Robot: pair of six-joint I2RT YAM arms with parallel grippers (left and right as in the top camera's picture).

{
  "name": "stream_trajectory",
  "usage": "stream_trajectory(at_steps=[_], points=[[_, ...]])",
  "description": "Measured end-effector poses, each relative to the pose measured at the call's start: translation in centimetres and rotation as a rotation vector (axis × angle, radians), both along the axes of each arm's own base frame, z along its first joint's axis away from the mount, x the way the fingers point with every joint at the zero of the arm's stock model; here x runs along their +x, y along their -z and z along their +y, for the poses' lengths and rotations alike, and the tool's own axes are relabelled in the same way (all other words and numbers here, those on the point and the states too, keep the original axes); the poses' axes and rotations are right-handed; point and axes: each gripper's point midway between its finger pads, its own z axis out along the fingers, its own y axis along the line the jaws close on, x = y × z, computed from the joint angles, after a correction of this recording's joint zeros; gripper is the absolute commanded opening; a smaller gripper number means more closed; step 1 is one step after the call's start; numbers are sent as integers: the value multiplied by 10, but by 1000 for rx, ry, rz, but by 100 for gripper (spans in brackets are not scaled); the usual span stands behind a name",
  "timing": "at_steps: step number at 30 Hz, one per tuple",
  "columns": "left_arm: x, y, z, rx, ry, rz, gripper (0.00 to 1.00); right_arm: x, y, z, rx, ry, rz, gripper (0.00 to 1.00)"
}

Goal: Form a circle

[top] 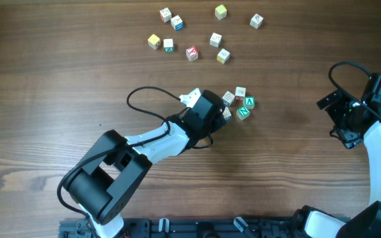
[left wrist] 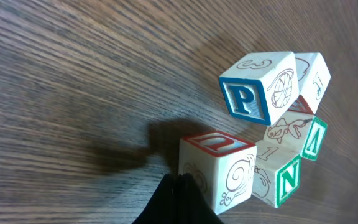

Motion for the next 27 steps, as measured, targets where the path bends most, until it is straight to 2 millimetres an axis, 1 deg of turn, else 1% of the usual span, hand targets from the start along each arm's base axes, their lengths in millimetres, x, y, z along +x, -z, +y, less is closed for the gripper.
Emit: stream_trajectory(at_steps=[7,11,14,20,27], points=[[4,-9,-11,-55,15,-25,4,0,0,0,0,0,0,100],[5,-10,-13,-65,20,-28,4,0,0,0,0,0,0,100],[4,-10,-13,-67,22,-26,4,0,0,0,0,0,0,99],[-6,-1,-6,-32,28,28,4,0,0,0,0,0,0,100],[-6,-1,-8,-39,32,27,4,0,0,0,0,0,1,100]])
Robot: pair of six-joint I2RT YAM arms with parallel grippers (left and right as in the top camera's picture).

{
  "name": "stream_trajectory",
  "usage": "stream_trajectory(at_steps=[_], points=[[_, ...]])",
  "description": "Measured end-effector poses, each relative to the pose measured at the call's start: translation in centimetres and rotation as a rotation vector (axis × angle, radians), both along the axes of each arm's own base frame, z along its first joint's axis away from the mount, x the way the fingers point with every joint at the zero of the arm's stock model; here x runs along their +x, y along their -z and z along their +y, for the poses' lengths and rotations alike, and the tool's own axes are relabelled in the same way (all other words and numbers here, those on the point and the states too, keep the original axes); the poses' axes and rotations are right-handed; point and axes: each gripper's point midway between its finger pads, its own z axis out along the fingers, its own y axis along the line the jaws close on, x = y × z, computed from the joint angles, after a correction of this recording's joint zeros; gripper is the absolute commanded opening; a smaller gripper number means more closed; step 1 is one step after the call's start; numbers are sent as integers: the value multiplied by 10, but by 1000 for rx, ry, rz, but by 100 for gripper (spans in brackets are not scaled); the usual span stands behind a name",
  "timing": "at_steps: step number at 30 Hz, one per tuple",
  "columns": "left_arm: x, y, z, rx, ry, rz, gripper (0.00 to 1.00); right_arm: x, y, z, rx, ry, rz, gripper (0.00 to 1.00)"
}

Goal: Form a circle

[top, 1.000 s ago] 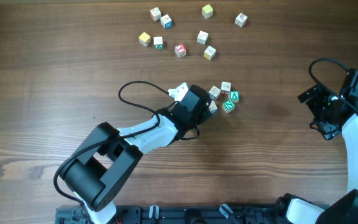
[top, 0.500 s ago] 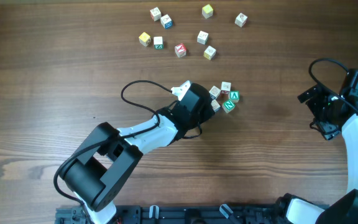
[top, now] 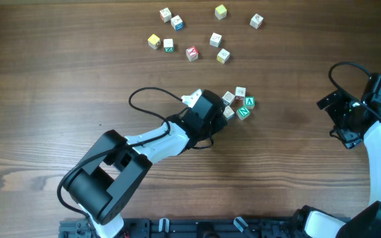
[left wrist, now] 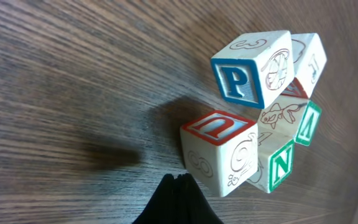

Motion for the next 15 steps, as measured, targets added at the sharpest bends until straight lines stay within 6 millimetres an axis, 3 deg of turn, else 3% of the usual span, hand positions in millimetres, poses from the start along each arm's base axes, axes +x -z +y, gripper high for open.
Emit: stream_trajectory(at_steps=[15], points=[[2,-7,-9,-47,19,-16,4,0,0,0,0,0,0,100]])
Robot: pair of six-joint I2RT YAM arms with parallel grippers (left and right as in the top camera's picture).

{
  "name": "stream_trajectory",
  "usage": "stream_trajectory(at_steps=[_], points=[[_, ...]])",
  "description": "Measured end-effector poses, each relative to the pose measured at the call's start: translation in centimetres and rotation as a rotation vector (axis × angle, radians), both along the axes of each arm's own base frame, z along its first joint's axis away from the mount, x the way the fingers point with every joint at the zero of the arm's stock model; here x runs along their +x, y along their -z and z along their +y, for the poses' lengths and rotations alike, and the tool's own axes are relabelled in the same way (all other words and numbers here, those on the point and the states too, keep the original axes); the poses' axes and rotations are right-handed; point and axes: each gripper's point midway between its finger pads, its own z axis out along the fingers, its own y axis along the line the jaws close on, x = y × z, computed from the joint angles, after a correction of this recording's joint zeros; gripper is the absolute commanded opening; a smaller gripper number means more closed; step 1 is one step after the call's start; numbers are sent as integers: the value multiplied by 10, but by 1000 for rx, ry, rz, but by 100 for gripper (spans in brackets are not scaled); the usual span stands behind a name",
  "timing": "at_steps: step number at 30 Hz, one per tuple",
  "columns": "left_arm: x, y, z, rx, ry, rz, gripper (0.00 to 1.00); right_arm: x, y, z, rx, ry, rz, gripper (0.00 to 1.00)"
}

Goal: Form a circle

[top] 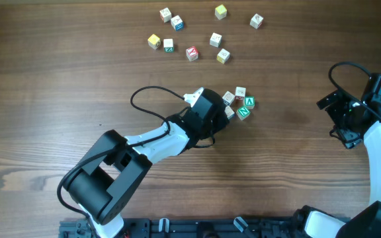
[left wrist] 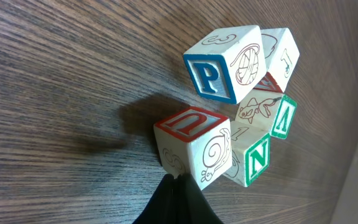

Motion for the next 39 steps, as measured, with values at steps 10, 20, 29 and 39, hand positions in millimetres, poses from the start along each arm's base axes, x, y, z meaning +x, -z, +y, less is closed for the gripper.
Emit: stream_trajectory(at_steps=[10,20,29,39], points=[[-4,8,8,43,-13,25,4,0,0,0,0,0,1,100],[1,20,16,86,-46,16,4,-1,0,0,1,0,4,100],[3,16,10,60,-38,3,4,-1,0,0,1,0,4,100],[0,15,5,35,-17,15,4,-1,0,0,1,0,4,100]])
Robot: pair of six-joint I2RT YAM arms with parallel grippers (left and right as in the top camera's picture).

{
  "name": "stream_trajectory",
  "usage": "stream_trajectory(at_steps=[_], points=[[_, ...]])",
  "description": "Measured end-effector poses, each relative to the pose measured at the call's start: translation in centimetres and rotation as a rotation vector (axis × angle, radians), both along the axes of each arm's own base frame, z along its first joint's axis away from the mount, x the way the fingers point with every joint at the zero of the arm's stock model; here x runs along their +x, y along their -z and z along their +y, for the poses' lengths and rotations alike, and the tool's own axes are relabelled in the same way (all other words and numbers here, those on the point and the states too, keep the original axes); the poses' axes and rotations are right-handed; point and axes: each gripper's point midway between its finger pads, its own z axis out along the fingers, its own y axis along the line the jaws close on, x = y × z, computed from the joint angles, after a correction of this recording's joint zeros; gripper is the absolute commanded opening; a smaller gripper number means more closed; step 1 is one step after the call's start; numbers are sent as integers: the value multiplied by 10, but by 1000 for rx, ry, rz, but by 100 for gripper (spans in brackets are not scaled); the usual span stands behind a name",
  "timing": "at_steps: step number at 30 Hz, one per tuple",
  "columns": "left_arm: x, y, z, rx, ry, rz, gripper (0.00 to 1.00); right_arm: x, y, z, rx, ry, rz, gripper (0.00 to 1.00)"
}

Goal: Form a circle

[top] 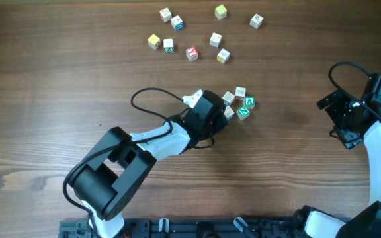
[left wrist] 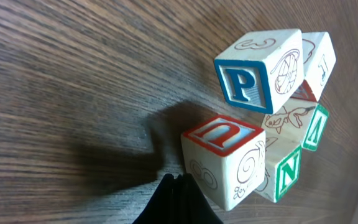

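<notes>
A tight cluster of letter blocks (top: 238, 104) lies at the table's middle. In the left wrist view it shows a blue P block (left wrist: 260, 78), a red U block (left wrist: 225, 158), a green N block (left wrist: 284, 174) and others behind. My left gripper (left wrist: 178, 182) is shut with nothing held, its tip just beside the U block's near left edge; overhead it sits at the cluster's left (top: 207, 112). Several more blocks (top: 190, 53) lie scattered at the far side. My right gripper (top: 342, 129) hangs at the right edge, its jaws not readable.
The left arm's black cable (top: 147, 99) loops over the table left of the cluster. The right arm stands along the right edge. Bare wooden table (top: 58, 86) stretches around the blocks.
The left wrist view has shifted: the cluster sits a little further right and lower in frame, and the shut tip now lies at the U block's left edge instead of under it.
My left gripper stayed shut at the cluster's left side throughout. The U block first sat just right of the tip, then a little apart from it, then above the tip, and now beside it again. The right arm has not moved.
</notes>
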Motion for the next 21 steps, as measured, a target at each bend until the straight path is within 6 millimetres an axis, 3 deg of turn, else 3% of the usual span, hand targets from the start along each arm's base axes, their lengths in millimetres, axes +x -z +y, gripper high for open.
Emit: stream_trajectory(at_steps=[21], points=[[3,-4,-4,-21,3,-18,4,0,0,0,1,0,2,100]])
